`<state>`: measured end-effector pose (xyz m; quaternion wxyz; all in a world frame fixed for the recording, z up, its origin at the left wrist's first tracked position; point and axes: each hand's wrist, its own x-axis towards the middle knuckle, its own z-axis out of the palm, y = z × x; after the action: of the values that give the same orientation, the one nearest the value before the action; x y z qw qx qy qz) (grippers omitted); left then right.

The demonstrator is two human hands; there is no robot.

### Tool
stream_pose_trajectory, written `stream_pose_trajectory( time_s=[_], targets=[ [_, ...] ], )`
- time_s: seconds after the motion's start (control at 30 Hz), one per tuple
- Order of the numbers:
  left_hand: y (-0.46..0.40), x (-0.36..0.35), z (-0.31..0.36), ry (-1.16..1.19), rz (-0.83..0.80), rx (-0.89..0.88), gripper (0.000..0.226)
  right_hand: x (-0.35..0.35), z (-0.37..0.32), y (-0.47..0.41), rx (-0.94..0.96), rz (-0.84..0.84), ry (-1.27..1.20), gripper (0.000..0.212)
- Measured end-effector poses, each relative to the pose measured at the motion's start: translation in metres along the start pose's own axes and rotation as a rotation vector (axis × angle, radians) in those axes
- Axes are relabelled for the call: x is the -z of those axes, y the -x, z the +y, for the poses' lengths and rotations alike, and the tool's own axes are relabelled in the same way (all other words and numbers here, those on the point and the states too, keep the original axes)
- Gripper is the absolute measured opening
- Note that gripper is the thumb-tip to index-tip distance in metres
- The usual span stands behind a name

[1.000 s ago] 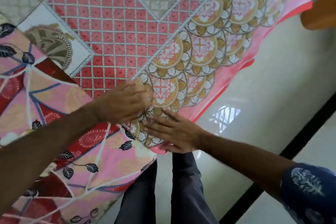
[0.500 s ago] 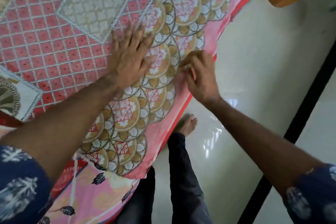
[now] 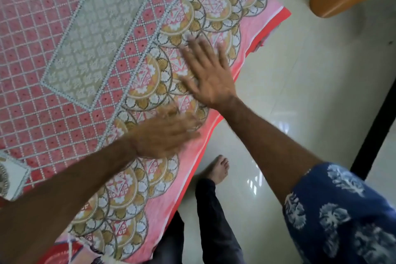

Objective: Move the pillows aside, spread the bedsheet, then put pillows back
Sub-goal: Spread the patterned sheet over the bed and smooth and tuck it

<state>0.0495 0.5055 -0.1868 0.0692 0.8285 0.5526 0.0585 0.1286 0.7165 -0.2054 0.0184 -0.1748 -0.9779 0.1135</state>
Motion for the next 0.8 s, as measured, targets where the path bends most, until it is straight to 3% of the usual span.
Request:
stream_pose_trajectory(
  time_s=[0.1,0.17,0.23,0.37,0.43,0.53,0.67,0.8],
  targets=[
    [-0.007,0.019,-0.056,-0.011,0.045,0.56,0.049,-0.001,0.019,0.018,-0.42,0.023,-0.217,0.074],
    [-0.024,0.027,-0.093,-0.014,0.003,0.801,0.056,0.003,0.026,0.021,-0.505,-0.022,-0.342,0.073],
    [-0.049,0.029,-0.117,-0.02,-0.021,0.893,0.062,0.008,0.032,0.017,-0.551,-0.049,-0.415,0.068],
    [-0.096,0.024,-0.132,-0.091,-0.047,0.896,0.07,0.023,0.059,-0.009,-0.76,0.01,-0.489,0.062],
    [-0.111,0.022,-0.128,-0.096,-0.078,0.809,0.072,0.036,0.074,-0.032,-0.627,0.053,-0.428,0.054],
    [-0.116,0.024,-0.128,-0.065,-0.147,0.636,0.075,0.048,0.079,-0.087,-0.251,0.018,-0.309,0.051],
    [-0.101,0.022,-0.132,0.051,-0.157,0.268,0.061,0.048,0.068,-0.159,0.08,-0.182,-0.264,0.056],
    [-0.08,0.018,-0.129,0.105,-0.036,0.118,0.047,0.029,0.057,-0.174,0.556,-0.336,-0.08,0.065]
  ],
)
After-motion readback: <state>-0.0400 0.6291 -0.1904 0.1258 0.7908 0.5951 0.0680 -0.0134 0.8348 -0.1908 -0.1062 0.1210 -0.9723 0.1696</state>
